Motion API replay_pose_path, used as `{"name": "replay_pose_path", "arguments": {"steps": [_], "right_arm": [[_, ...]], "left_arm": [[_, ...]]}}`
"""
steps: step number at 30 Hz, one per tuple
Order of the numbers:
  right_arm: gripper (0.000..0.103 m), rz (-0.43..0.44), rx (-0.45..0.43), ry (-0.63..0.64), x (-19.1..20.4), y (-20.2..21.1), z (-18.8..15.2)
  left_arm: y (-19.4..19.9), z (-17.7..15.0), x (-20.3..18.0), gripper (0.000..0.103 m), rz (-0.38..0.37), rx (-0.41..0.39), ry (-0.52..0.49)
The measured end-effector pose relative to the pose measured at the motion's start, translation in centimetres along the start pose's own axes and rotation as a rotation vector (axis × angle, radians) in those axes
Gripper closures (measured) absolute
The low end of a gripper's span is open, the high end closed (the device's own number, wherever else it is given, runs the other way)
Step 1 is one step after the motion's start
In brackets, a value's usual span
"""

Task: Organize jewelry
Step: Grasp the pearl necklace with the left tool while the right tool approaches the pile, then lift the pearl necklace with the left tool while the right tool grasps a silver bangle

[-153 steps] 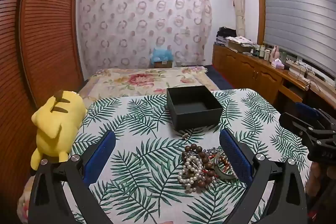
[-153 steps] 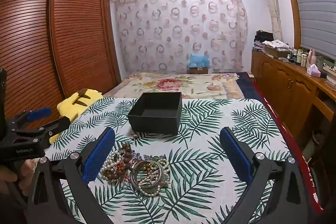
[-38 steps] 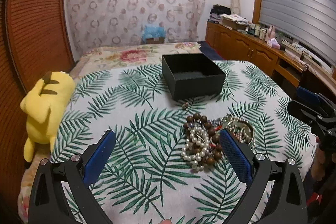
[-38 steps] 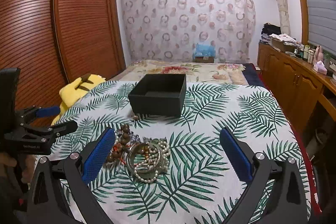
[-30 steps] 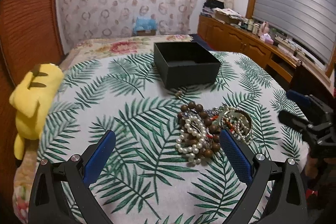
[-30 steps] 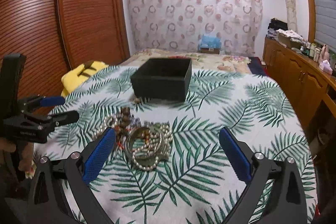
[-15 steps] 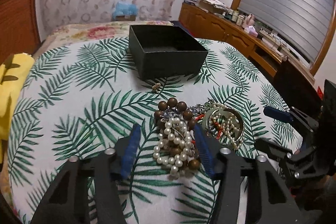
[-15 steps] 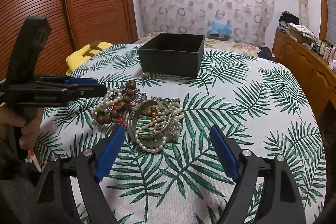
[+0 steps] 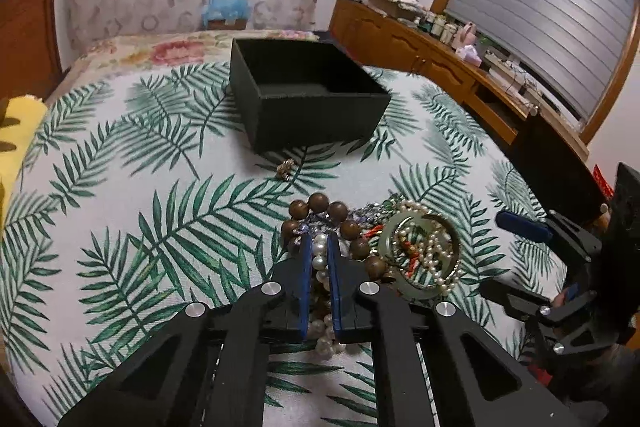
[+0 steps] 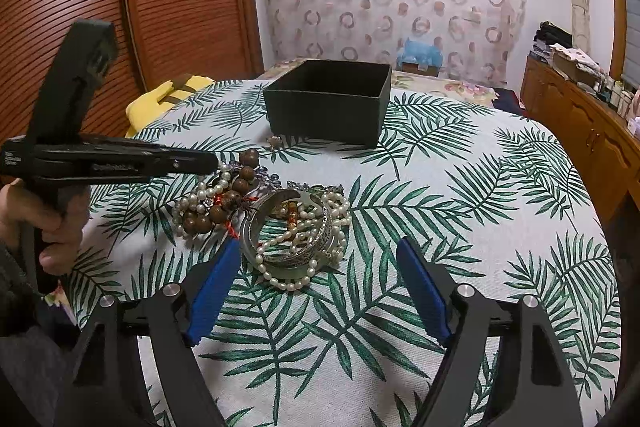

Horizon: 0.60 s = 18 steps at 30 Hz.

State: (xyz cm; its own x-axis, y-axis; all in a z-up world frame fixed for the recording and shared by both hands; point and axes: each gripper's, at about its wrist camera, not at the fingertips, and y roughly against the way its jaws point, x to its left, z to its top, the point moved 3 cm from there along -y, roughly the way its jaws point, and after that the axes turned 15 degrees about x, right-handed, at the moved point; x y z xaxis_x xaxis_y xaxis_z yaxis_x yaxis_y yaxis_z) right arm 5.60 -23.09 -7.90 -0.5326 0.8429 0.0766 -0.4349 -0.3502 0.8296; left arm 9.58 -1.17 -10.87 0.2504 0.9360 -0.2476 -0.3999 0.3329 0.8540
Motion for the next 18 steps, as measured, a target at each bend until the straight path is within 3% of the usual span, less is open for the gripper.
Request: {"name": "replay_pose_path", "arguments": {"steps": [5, 9, 15, 18], "right_arm": [[0.021, 0.001, 0.004, 0.004, 0.1, -0.1, 0.1], [0.028, 0.009, 0.009, 0.009, -0.1, -0.3, 0.4], [0.051, 0.029, 0.029, 0.017, -0.6, -1.0, 1.4], [0.067, 0.033, 0.050, 0.011, -1.1, -1.7, 1.9]], "left_arm": [[2.3, 0.3, -0.1, 0.096, 0.010, -0.063, 0.005], [4.5, 0.5, -0.6, 0.096, 0.032, -0.122, -0.005], [7.4, 0.7, -1.1, 0.096, 0.038, -0.192, -0.018], [8.7, 0.9, -1.4, 0.096, 0.038, -0.224, -0.026]]}}
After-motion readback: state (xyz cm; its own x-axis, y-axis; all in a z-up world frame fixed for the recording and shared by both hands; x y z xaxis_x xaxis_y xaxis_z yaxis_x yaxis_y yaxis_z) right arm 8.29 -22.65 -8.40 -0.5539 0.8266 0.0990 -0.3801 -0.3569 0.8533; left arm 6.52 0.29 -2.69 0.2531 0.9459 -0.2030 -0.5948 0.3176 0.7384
